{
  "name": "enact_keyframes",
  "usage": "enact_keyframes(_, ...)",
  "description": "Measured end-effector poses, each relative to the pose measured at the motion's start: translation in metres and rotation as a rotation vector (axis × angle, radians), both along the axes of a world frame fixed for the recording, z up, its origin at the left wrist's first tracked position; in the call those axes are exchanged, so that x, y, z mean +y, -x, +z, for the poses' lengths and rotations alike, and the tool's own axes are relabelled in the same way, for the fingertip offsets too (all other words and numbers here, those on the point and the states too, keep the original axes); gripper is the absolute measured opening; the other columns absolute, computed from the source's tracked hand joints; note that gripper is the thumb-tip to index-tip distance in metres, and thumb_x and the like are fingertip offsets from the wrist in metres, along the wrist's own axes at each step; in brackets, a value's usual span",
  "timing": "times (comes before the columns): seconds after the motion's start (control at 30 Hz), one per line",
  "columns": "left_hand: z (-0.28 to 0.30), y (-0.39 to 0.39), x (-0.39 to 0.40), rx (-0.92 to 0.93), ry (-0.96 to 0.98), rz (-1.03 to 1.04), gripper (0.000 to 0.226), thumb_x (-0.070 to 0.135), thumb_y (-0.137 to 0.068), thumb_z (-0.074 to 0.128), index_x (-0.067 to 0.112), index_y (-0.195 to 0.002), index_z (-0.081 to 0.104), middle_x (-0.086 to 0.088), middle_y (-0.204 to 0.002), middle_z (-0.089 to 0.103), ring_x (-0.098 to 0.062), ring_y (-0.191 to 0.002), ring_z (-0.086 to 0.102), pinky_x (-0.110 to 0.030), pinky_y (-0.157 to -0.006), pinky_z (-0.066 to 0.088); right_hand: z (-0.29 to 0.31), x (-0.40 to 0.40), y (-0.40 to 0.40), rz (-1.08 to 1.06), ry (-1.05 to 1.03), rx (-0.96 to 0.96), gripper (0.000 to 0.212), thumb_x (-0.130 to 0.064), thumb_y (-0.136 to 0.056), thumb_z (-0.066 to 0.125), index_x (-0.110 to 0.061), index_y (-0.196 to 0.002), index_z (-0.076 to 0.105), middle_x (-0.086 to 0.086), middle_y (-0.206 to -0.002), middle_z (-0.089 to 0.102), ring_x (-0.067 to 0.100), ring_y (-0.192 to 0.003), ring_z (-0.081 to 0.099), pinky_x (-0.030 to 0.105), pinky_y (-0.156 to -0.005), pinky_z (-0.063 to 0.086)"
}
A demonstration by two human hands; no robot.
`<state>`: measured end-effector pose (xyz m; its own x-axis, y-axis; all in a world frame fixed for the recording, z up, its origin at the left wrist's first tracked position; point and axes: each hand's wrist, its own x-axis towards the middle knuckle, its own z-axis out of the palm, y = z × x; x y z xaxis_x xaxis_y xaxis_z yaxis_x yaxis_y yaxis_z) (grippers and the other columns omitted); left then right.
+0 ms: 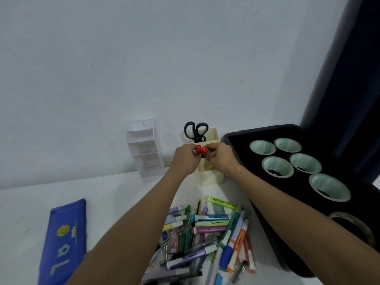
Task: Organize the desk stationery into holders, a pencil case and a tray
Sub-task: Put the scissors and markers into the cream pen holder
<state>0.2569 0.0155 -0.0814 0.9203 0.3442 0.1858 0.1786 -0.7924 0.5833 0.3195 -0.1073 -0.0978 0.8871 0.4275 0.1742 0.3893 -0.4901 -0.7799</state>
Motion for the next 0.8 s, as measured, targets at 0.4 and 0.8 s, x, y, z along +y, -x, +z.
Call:
enact_keyframes(0.4,0.009,0.067,0.008,0.072,-0.086,-0.082,0.033,0.016,-0.088,0.054,0.017,-0.119,0.065,0.000,-0.118,0.066,-0.017,-0.101,0.062,-0.018,-0.082,0.040,0.009,-0.029,0.055,0.080,0.075,-0.025,0.018,-0.011,-0.072,0.077,-0.015,-0.083,0.064,-0.002,-0.087,0.063,0.011,-0.076,0.056,0.016,-0.065,0.043)
enact_keyframes(0.8,-0.020,0.233,0.037,0.540,-0.108,-0.143,0.020,0.021,-0.078,0.070,0.027,-0.097,0.070,0.015,-0.083,0.064,0.000,-0.071,0.060,-0.010,-0.066,0.043,-0.002,-0.030,0.153,0.681,0.608,-0.106,0.017,-0.013,-0.084,0.063,-0.019,-0.097,0.071,-0.007,-0.098,0.067,0.001,-0.077,0.055,0.012,-0.070,0.041)
